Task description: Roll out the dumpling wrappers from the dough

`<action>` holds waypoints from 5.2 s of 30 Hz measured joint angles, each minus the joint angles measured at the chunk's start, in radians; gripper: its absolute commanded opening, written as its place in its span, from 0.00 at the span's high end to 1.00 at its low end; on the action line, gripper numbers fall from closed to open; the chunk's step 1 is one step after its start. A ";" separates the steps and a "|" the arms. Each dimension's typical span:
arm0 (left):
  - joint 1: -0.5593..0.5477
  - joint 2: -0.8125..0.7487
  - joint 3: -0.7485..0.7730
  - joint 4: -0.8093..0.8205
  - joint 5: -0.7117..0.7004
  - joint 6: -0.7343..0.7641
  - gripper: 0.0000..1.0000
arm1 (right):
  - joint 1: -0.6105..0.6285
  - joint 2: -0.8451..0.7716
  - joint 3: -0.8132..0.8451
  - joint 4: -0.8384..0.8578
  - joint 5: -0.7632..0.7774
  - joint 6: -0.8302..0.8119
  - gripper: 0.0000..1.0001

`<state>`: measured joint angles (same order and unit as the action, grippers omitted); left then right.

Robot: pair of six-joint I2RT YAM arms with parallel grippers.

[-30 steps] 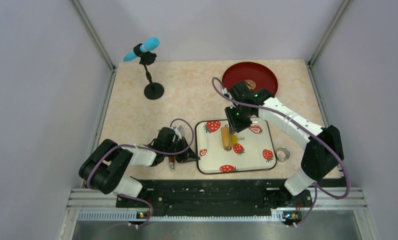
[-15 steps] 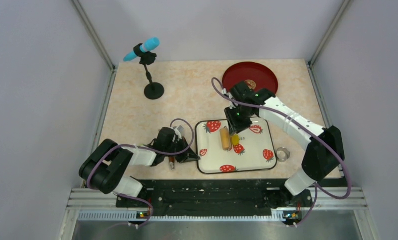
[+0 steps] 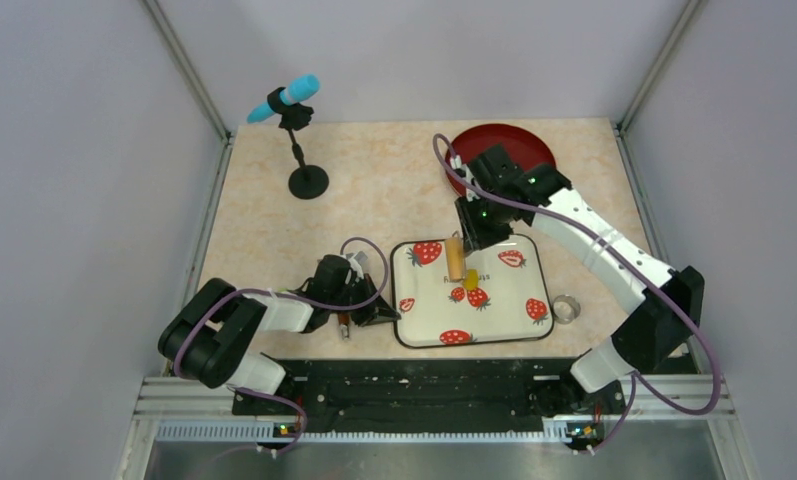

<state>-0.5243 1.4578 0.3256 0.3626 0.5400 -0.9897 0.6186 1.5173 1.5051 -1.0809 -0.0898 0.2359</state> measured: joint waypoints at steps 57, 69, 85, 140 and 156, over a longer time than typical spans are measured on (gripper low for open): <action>0.002 0.000 -0.006 0.012 0.002 -0.003 1.00 | -0.047 0.008 -0.196 0.078 0.051 0.020 1.00; 0.002 0.000 -0.007 0.014 0.002 -0.004 1.00 | -0.040 0.010 -0.203 0.098 0.071 0.029 1.00; 0.003 0.000 -0.014 0.029 0.002 -0.006 1.00 | -0.032 0.013 -0.201 0.101 0.107 0.039 1.00; 0.010 -0.311 -0.097 -0.143 -0.233 -0.015 1.00 | -0.043 0.047 -0.184 0.141 0.051 0.028 1.00; 0.036 -0.381 -0.138 -0.213 -0.265 -0.033 1.00 | 0.027 0.088 -0.179 0.179 0.092 0.026 1.00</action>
<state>-0.4885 1.0763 0.1871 0.1497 0.2749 -1.0225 0.6460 1.6054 1.3266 -0.9024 0.0017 0.2619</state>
